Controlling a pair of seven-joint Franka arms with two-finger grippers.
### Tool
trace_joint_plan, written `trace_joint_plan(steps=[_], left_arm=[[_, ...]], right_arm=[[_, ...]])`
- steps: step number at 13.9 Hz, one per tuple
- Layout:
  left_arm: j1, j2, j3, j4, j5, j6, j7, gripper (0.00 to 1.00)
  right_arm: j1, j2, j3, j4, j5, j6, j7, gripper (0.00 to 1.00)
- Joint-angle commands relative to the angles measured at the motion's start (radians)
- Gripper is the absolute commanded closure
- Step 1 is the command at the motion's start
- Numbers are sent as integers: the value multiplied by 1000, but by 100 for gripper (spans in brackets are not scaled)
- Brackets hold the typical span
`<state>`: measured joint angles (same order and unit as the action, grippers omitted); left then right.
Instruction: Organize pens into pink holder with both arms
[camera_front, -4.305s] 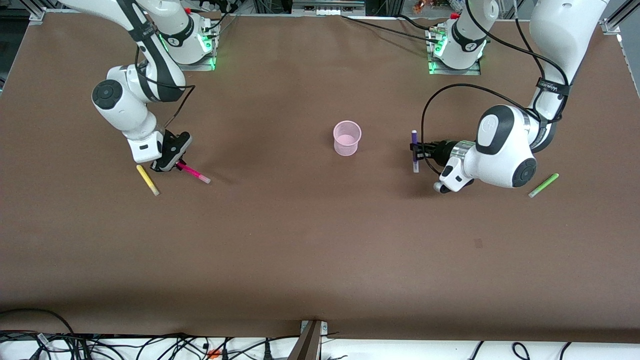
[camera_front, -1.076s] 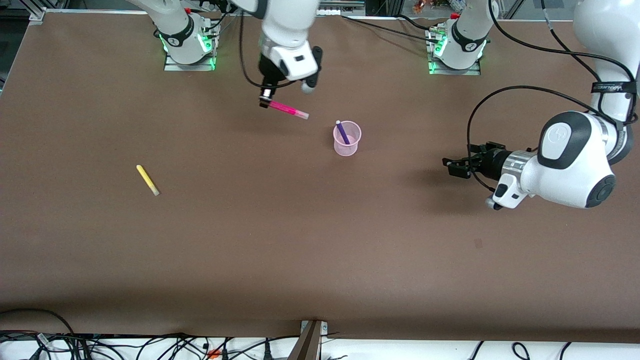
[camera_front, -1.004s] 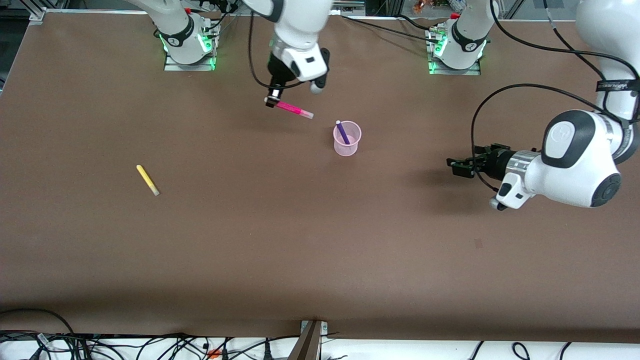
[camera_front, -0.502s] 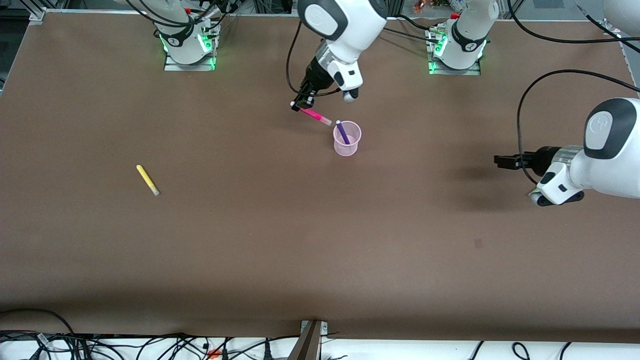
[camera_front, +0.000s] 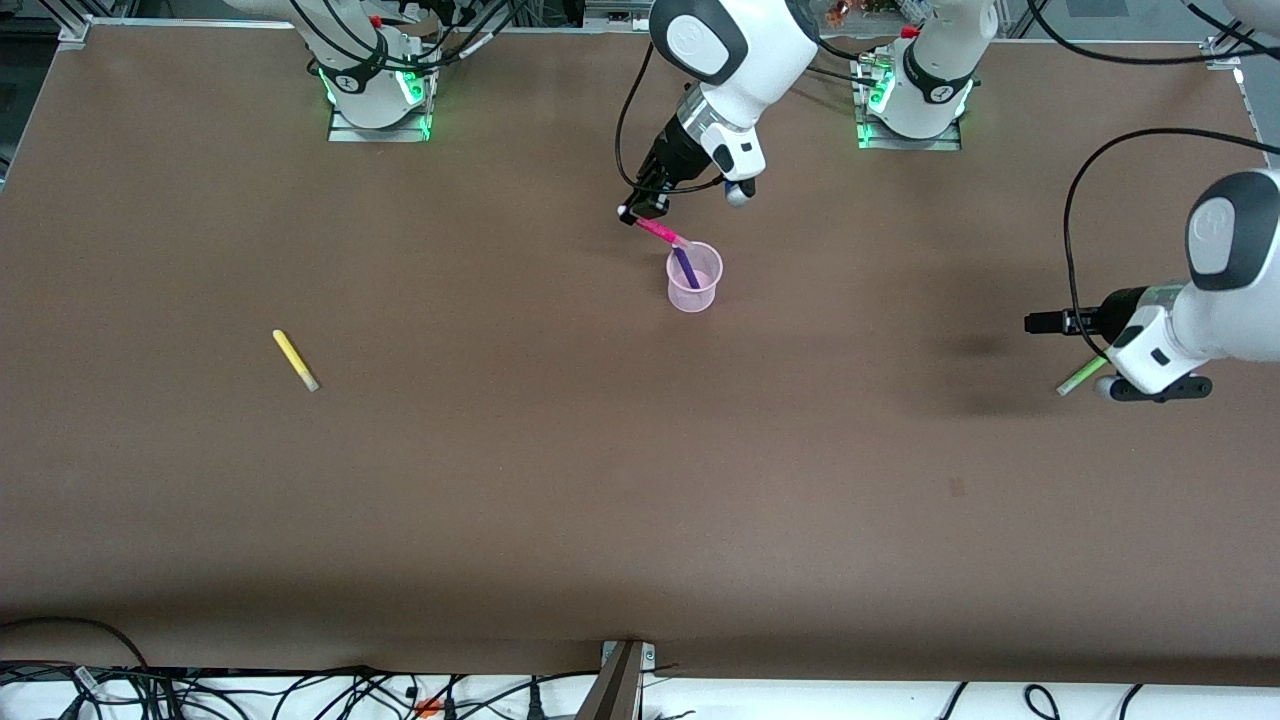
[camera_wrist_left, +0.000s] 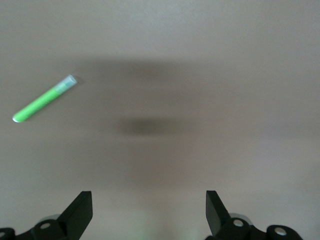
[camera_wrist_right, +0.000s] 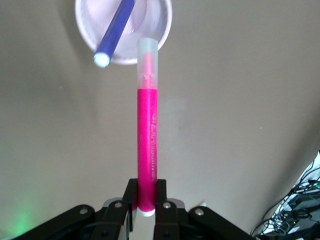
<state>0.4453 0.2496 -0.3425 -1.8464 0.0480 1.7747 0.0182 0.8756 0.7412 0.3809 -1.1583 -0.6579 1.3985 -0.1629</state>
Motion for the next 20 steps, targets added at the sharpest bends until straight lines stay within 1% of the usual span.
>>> trace_joint_plan(steps=[1, 3, 5, 9, 11, 12, 13, 15, 18, 20], left_arm=[[18, -144, -12, -152, 23, 87, 29, 0], [18, -168, -12, -151, 23, 95, 29, 0], [20, -177, -12, -140, 23, 127, 31, 0], [20, -159, -9, -2, 20, 89, -11, 0], [23, -159, -3, 32, 20, 68, -11, 0], [29, -159, 2, 47, 20, 66, -9, 0], [27, -159, 0, 47, 21, 65, -6, 0], [27, -165, -12, 50, 21, 22, -4, 0], [24, -190, -30, 72, 21, -24, -1, 0], [20, -194, -33, 87, 20, -28, 0, 0]], right_arm=[[13, 38, -23, 48, -14, 39, -1, 100], [13, 46, -27, 49, -15, 68, -1, 100], [20, 46, -27, 48, -14, 68, 0, 100], [49, 59, -30, 45, -14, 33, 0, 100], [60, 79, -43, 48, -16, 45, 3, 100], [68, 84, -60, 48, -16, 53, 17, 100], [80, 92, -71, 48, -16, 57, 31, 100], [92, 99, -88, 48, -14, 62, 39, 100], [92, 101, -89, 49, -15, 80, 42, 100], [94, 104, -89, 49, -14, 91, 66, 100]])
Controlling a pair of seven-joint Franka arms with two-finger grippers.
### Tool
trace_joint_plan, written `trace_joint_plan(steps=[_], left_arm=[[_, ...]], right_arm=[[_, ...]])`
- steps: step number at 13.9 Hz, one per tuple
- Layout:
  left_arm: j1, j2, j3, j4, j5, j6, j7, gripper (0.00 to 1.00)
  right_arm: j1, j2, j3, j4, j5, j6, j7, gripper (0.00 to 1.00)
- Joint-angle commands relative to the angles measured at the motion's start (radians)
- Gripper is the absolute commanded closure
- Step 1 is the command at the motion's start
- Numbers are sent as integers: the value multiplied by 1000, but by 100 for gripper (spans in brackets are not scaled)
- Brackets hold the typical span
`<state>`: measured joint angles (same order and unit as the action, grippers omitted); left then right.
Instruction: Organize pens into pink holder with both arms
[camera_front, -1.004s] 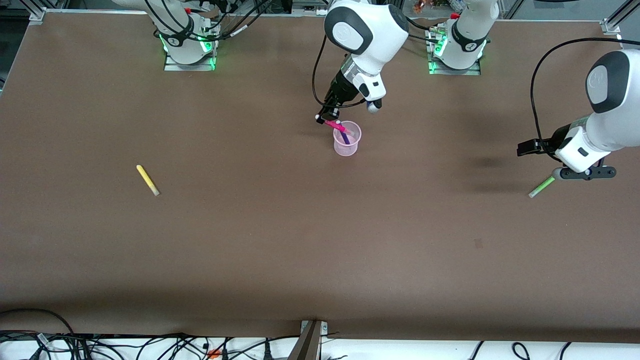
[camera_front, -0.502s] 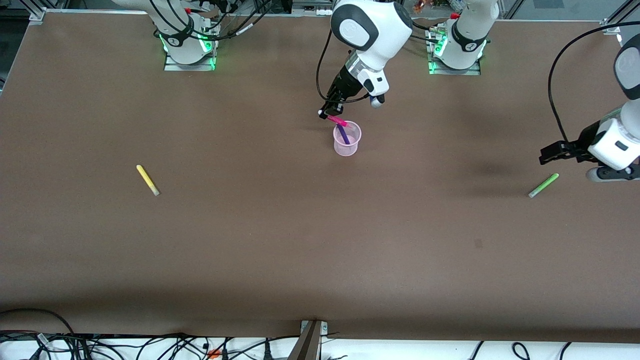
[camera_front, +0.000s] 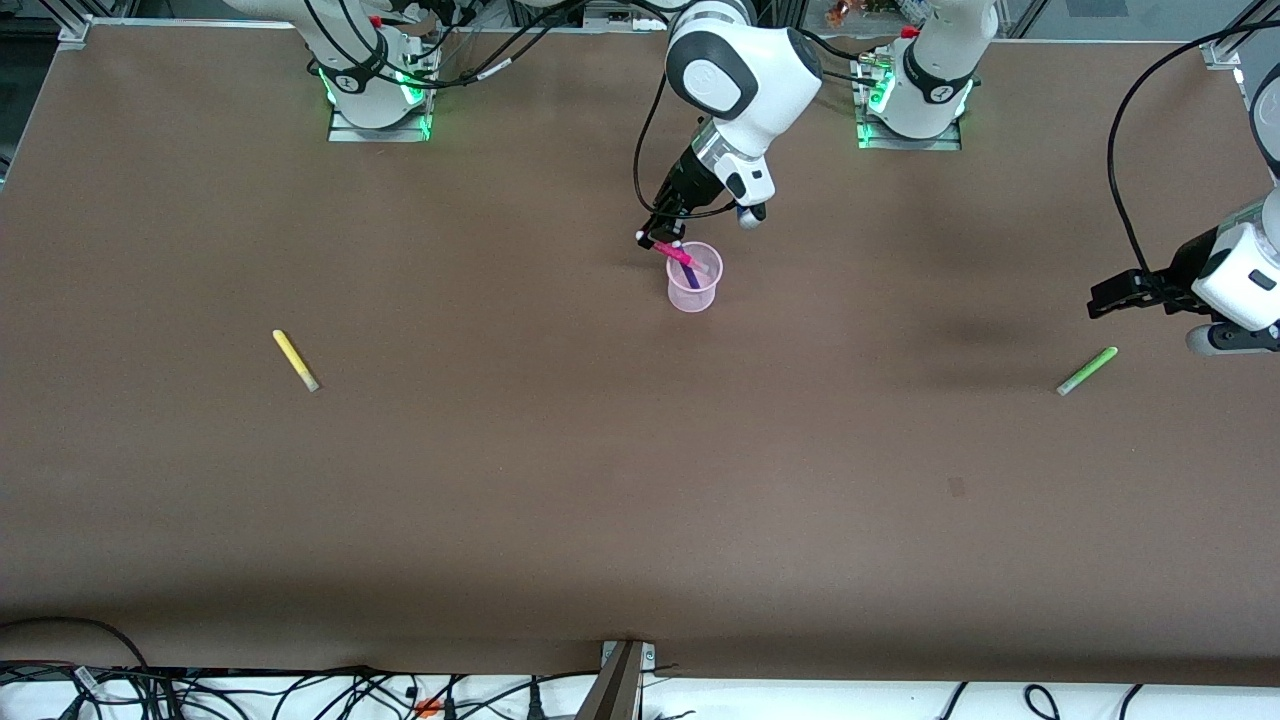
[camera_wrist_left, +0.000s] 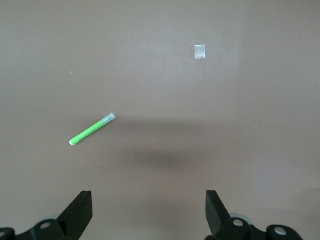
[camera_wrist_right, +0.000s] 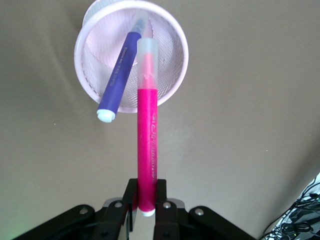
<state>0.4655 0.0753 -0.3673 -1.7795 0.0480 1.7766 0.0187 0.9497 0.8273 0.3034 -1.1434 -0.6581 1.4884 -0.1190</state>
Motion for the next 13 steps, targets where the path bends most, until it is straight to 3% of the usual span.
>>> trace_joint_plan(steps=[1, 12, 13], left_arm=[[-4, -22, -9, 29, 20, -29, 0, 0], [-4, -49, -85, 54, 15, -100, -13, 0], [-4, -63, -90, 55, 9, -117, -13, 0]], right_arm=[[23, 19, -12, 34, -14, 7, 33, 100], [27, 35, -26, 34, -14, 15, 38, 99], [27, 35, -26, 34, -15, 15, 38, 90]])
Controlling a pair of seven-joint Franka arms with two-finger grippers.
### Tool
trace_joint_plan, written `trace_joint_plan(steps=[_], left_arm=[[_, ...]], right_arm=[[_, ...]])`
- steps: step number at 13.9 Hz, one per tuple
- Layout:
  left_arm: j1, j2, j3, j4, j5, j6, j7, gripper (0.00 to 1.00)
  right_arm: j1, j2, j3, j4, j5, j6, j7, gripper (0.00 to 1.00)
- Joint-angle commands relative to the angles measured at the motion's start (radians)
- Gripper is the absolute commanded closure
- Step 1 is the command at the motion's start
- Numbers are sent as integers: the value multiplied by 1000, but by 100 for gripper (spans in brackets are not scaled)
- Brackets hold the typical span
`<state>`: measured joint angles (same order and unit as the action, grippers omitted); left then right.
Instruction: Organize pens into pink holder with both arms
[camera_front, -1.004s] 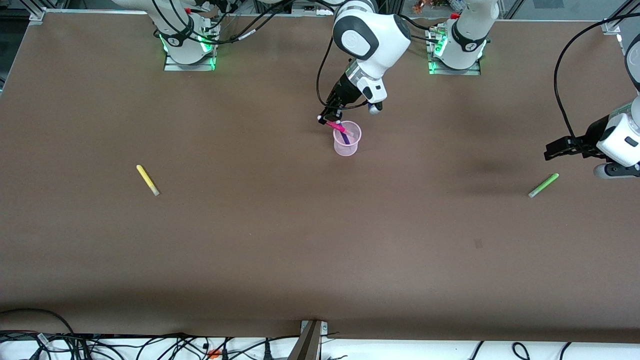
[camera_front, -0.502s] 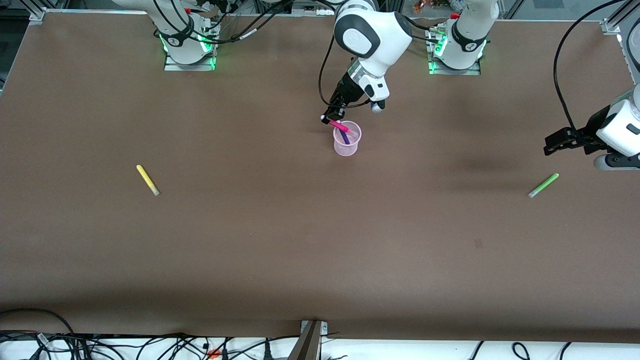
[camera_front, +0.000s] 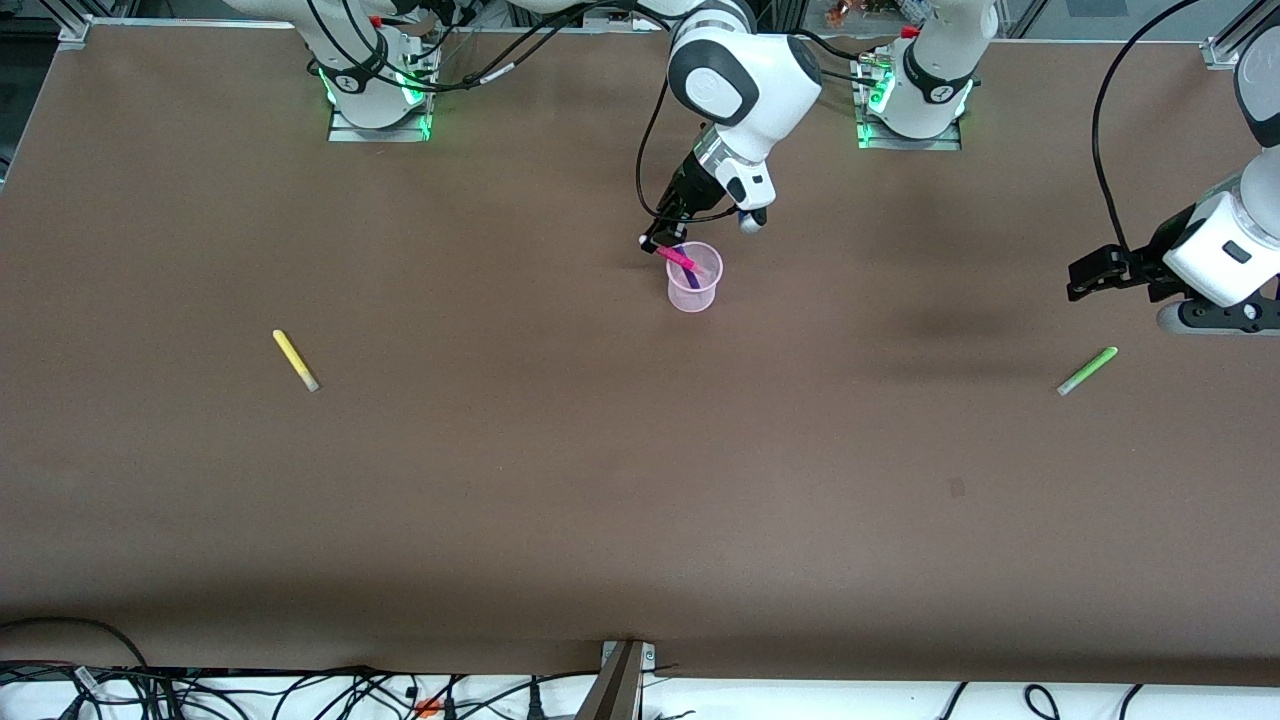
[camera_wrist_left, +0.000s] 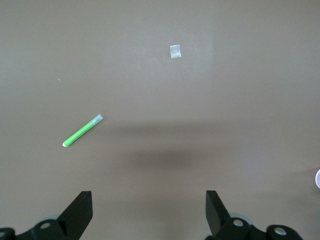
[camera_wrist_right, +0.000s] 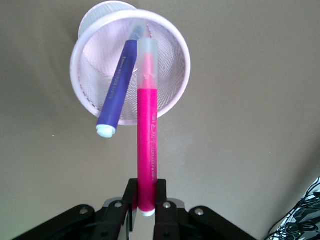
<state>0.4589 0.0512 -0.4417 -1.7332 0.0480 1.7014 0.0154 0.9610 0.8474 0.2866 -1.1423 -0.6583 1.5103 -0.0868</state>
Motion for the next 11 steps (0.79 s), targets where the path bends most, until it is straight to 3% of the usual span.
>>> trace_joint_plan(steps=[1, 4, 5, 6, 8, 11], left_arm=[[3, -43, -25, 9, 7, -45, -9, 0], [7, -47, -29, 39, -2, -48, -3, 0], [9, -45, -29, 50, -25, -48, 0, 0], [7, -44, -31, 50, -26, -48, 3, 0], [4, -36, -35, 56, -25, -48, 2, 0], [3, -36, -35, 61, -26, -48, 2, 0]], right_arm=[[19, 15, -9, 33, -15, -10, 6, 87], [21, 10, -10, 33, -14, -18, 6, 61], [21, 7, -10, 33, -14, -22, 4, 59], [19, 6, -12, 33, -11, -25, 2, 49], [18, 1, -12, 35, -7, -57, -10, 48], [-34, -95, -9, 47, 49, -129, -106, 48]])
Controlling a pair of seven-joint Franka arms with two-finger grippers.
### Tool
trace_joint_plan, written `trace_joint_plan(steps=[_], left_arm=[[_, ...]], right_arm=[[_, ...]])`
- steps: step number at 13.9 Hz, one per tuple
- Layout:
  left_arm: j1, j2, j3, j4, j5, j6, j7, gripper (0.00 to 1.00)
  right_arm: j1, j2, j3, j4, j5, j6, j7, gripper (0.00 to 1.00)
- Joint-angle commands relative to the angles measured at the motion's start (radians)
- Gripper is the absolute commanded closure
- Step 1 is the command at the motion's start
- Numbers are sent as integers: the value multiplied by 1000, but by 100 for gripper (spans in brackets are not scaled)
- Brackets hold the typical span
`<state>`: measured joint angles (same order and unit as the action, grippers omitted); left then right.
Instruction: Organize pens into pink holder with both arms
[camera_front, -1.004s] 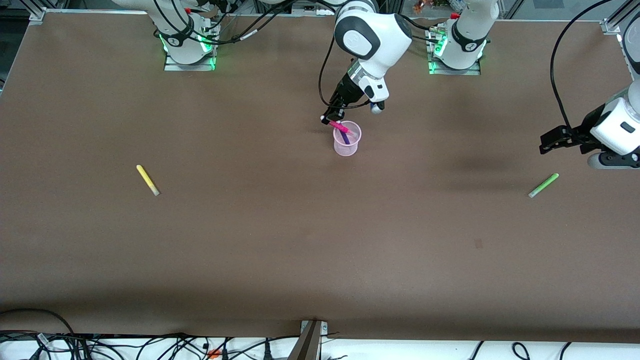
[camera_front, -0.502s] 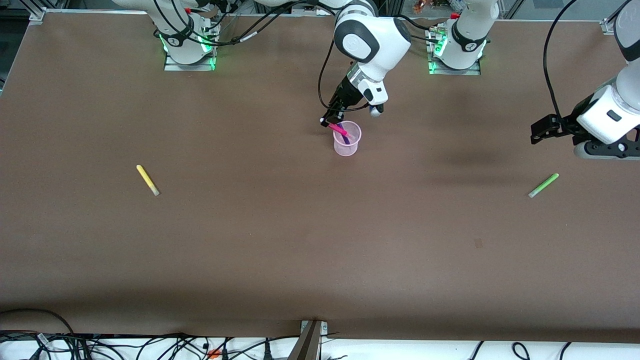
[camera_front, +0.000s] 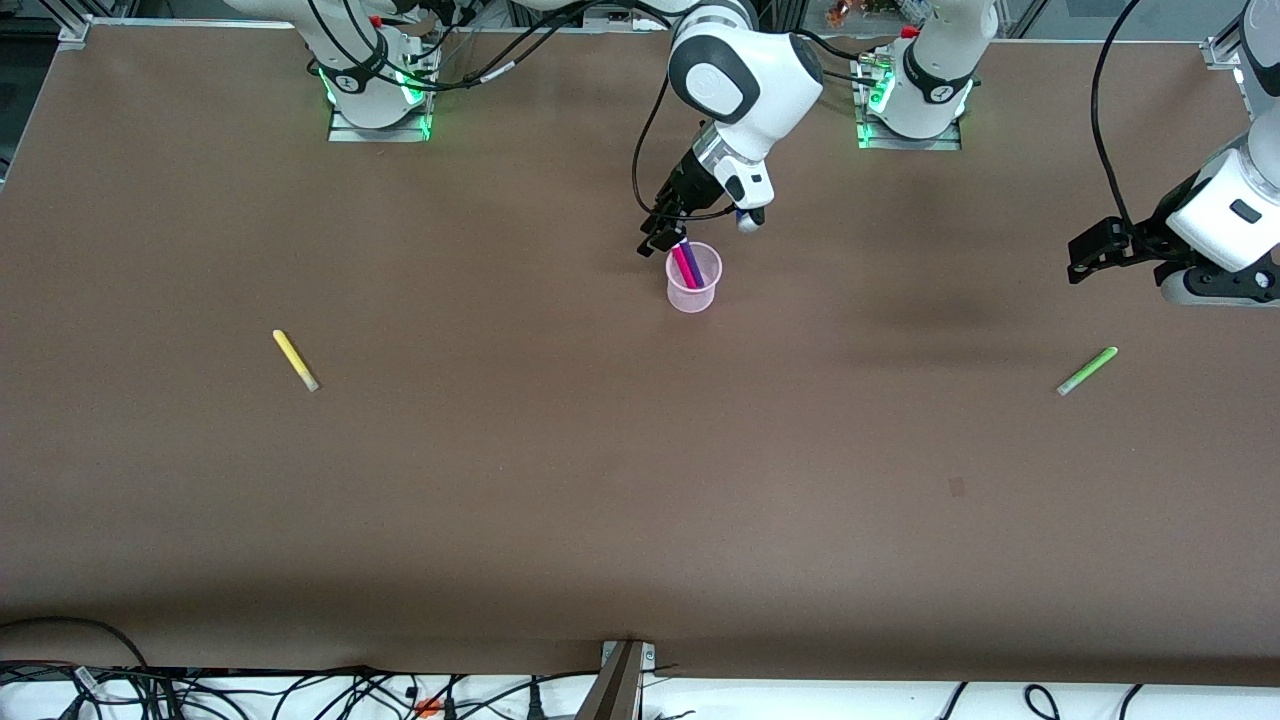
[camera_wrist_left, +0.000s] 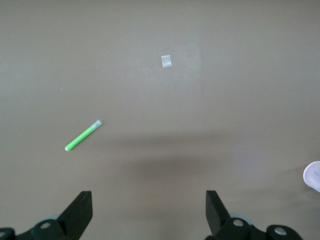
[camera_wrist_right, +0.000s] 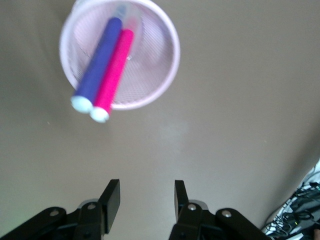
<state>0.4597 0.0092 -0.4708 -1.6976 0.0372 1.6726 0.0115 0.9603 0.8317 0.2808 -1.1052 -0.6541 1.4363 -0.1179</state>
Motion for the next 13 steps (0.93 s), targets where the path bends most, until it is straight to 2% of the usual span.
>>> trace_joint_plan(steps=[1, 3, 6, 8, 9, 10, 12, 13], left_arm=[[0, 6, -8, 26, -17, -19, 4, 0], [0, 6, -9, 29, -17, -19, 2, 0], [0, 6, -8, 41, -20, -22, 2, 0], [0, 6, -6, 44, -20, -33, 1, 0], [-6, 0, -3, 42, -20, -36, -2, 0], [-44, 0, 10, 44, -19, -39, -7, 0], [-160, 0, 111, 44, -17, -56, -19, 0], [-224, -3, 173, 44, -17, -57, -36, 0]], right_arm=[[-78, -136, -5, 8, 112, -62, -84, 48], [-183, -238, -5, 2, 214, -86, -149, 48], [-335, -353, -6, 2, 321, -163, -282, 48], [-444, -426, -9, 1, 363, -227, -325, 47], [-481, -460, -35, -7, 364, -250, -325, 47], [-492, -494, -104, -27, 367, -255, -322, 46], [-492, -545, -246, -71, 372, -235, -319, 35], [-494, -557, -312, -91, 408, -215, -319, 31]])
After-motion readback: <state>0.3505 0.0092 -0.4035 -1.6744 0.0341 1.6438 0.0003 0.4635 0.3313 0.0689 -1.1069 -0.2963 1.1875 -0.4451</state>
